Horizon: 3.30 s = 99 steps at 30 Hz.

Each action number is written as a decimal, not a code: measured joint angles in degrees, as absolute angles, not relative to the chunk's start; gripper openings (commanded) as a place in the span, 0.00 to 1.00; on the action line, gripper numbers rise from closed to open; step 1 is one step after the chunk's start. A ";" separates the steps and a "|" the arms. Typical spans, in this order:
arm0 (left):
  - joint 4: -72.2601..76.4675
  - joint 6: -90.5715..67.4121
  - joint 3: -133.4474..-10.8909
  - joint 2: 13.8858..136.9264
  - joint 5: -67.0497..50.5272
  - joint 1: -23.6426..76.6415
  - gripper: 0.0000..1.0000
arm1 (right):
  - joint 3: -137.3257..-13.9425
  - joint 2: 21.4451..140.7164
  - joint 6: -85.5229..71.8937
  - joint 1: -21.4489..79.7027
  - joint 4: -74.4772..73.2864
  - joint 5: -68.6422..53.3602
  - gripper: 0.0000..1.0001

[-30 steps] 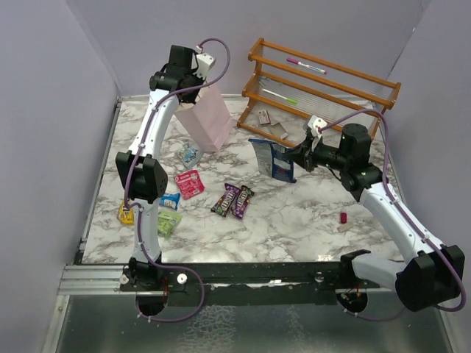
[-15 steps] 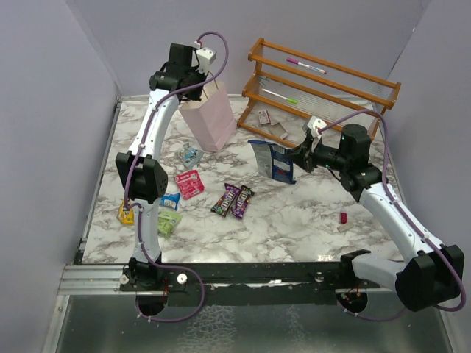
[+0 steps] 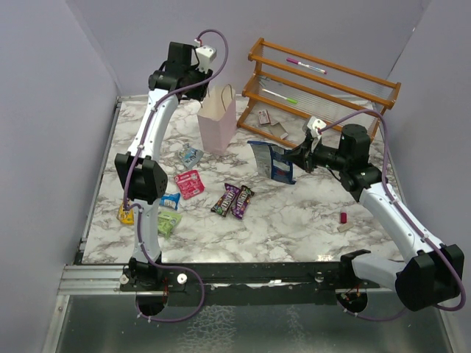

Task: Place the snacks into the paper bag
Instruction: Adjust the paper bag at the center of the board, then place the snack in the paper bag.

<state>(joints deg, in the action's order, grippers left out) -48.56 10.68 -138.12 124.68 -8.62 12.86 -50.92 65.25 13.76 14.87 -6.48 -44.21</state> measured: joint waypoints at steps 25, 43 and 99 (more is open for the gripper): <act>-42.65 20.49 -118.76 98.43 -28.25 13.91 0.88 | -50.92 66.37 15.38 14.87 -7.11 -56.75 0.01; -49.19 38.30 -94.17 85.21 -37.45 35.18 0.78 | -50.94 66.15 16.36 14.87 -9.45 -70.13 0.01; -43.55 31.38 -85.60 81.43 -27.73 41.80 0.00 | -50.04 64.25 15.90 14.52 -7.73 -63.48 0.82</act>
<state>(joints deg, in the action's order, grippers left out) -43.55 31.38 -85.60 81.43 -27.73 41.80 -50.04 64.25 15.90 14.52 -7.73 -63.48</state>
